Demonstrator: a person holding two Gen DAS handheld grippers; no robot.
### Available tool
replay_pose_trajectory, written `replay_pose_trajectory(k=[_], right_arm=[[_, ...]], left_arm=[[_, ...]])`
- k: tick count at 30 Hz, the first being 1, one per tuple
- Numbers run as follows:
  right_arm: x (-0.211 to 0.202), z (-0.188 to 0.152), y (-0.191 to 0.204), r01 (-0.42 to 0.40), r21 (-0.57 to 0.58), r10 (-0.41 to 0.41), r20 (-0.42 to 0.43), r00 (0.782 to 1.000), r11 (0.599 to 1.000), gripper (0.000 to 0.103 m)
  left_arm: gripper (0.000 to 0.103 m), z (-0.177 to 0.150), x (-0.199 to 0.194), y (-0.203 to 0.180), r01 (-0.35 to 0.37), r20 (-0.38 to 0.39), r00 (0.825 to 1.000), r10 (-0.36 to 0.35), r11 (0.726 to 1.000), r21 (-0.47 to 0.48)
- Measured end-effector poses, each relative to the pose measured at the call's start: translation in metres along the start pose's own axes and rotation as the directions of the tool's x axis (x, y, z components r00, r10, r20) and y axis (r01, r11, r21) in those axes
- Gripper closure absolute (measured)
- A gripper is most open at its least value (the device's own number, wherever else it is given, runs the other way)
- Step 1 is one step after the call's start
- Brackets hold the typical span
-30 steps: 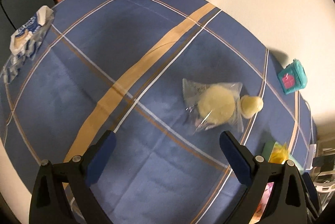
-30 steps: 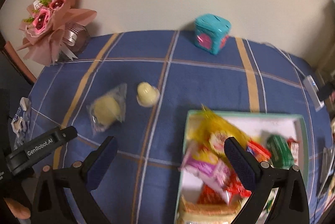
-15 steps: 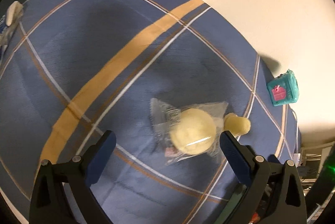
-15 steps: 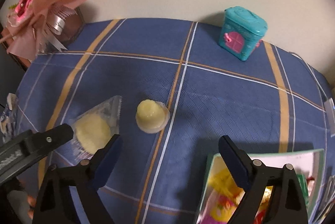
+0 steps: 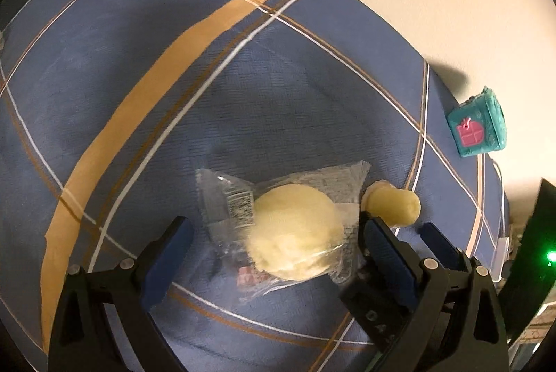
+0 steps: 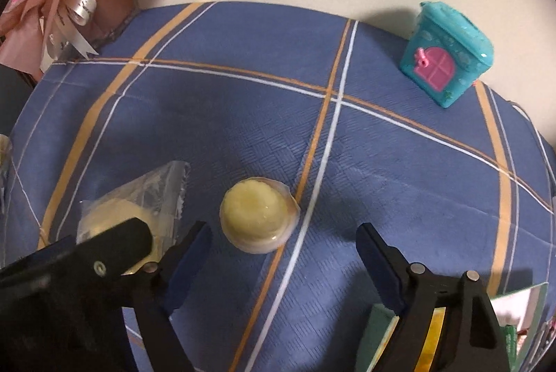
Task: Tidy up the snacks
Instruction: 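Close left gripper on wrapped round bun while right gripper grasps jelly cup, then lift both held items and carry them over the white tray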
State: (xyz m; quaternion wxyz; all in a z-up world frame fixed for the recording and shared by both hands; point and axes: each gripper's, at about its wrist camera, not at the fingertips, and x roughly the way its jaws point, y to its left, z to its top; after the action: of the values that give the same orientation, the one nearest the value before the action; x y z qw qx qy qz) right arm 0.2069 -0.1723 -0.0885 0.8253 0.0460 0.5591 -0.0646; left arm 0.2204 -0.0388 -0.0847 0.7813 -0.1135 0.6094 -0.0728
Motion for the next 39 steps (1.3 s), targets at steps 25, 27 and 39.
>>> replay_pose_trajectory(k=[25, 27, 39], right_arm=[[-0.003, -0.006, 0.006, -0.039, -0.016, 0.040, 0.039, 0.998, 0.999, 0.053], [-0.006, -0.009, 0.008, -0.038, -0.011, 0.039, 0.036, 0.999, 0.999, 0.053], [-0.038, -0.038, 0.009, -0.059, 0.015, 0.058, 0.040, 0.997, 0.998, 0.053]], left_arm=[[0.036, 0.005, -0.004, 0.016, 0.053, 0.038, 0.998, -0.051, 0.997, -0.056], [0.041, 0.002, -0.006, 0.020, 0.062, 0.037, 0.997, -0.060, 0.997, -0.055], [0.042, -0.013, -0.022, 0.015, 0.048, 0.017, 0.999, -0.047, 0.997, -0.067]])
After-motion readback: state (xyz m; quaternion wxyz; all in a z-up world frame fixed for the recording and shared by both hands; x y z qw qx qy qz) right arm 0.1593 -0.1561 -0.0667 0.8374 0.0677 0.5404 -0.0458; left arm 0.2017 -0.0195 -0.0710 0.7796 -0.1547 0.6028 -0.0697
